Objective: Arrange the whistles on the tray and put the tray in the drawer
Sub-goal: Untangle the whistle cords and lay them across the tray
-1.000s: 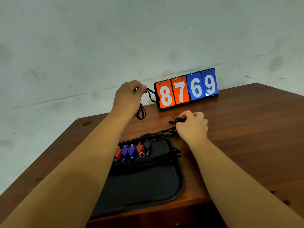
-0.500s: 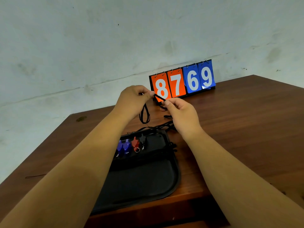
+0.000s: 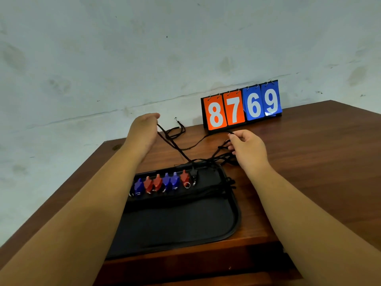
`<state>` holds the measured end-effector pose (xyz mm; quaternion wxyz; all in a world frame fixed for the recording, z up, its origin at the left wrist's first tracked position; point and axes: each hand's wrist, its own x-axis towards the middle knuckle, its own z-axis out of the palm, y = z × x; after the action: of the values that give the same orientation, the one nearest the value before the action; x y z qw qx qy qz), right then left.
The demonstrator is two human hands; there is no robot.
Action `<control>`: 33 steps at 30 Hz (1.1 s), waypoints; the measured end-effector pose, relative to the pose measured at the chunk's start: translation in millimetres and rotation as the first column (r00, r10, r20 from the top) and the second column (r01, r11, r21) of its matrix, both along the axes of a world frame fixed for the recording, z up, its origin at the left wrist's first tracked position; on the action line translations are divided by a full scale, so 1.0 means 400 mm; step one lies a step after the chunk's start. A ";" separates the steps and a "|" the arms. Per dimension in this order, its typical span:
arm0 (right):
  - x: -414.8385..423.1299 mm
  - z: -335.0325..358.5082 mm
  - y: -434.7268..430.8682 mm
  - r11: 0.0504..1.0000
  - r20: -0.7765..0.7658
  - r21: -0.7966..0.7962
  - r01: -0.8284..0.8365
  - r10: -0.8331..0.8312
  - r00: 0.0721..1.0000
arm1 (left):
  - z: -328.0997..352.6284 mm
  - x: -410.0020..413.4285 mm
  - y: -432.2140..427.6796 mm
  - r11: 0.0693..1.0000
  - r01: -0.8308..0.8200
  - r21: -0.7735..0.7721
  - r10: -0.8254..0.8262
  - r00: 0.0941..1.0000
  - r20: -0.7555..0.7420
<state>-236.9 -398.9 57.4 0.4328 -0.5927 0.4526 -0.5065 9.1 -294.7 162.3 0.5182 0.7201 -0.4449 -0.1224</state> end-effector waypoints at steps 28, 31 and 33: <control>0.002 0.093 0.190 0.982 -0.302 -0.174 -0.075 0.020 0.953 | -0.059 0.327 0.430 0.983 -0.090 -0.160 0.083 0.995 -0.050; -0.004 0.084 0.214 0.978 -0.323 -0.196 -0.069 0.002 0.946 | -0.088 0.328 0.454 0.984 -0.088 -0.156 0.075 0.993 -0.088; -0.007 0.070 0.227 0.980 -0.329 -0.187 -0.068 0.003 0.944 | -0.114 0.325 0.466 0.985 -0.085 -0.151 0.070 0.992 -0.104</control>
<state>-239.8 -308.3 85.6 0.3004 -0.7161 0.4555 -0.4354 139.1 -108.3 116.6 0.5983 0.6875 -0.3986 -0.1025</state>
